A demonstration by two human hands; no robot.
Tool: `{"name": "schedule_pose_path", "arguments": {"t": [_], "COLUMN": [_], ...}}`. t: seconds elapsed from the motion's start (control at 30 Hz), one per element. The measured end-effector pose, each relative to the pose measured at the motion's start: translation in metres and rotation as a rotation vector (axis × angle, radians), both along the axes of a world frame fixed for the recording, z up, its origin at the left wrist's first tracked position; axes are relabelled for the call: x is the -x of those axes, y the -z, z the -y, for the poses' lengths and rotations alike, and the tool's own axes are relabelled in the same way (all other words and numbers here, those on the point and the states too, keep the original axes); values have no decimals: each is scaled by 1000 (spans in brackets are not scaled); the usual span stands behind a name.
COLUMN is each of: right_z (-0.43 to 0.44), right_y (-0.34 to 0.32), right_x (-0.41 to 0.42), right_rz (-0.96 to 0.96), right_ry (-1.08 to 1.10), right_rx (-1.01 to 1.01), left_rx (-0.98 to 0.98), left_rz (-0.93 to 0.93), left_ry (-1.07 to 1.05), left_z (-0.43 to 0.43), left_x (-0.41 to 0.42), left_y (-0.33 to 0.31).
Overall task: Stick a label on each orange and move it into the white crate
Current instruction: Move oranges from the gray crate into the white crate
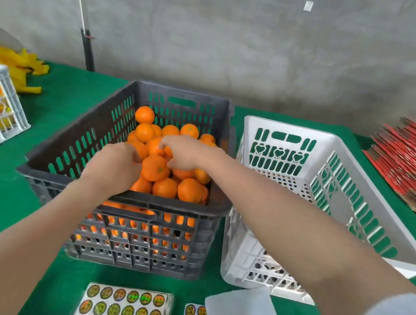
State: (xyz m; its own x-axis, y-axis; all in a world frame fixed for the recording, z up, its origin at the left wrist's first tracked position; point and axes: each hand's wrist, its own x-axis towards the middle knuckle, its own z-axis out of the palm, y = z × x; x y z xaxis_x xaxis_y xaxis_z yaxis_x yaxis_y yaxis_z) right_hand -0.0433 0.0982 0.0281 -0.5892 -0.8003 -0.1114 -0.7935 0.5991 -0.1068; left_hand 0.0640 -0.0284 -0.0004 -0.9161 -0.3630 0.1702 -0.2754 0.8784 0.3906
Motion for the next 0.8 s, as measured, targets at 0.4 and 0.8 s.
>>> {"name": "schedule_pose_path", "arguments": {"t": [0.4, 0.8], "right_z": [61, -77], "right_y": [53, -40], "right_x": [34, -39], "right_rz": [196, 900], "right_ry": [29, 288], "right_rx": [-39, 560], "left_rx": [-31, -783], "left_rz": [-98, -275], "left_ry": [10, 588], "left_z": [7, -45], "left_x": [6, -39], "left_y": [7, -28]}}
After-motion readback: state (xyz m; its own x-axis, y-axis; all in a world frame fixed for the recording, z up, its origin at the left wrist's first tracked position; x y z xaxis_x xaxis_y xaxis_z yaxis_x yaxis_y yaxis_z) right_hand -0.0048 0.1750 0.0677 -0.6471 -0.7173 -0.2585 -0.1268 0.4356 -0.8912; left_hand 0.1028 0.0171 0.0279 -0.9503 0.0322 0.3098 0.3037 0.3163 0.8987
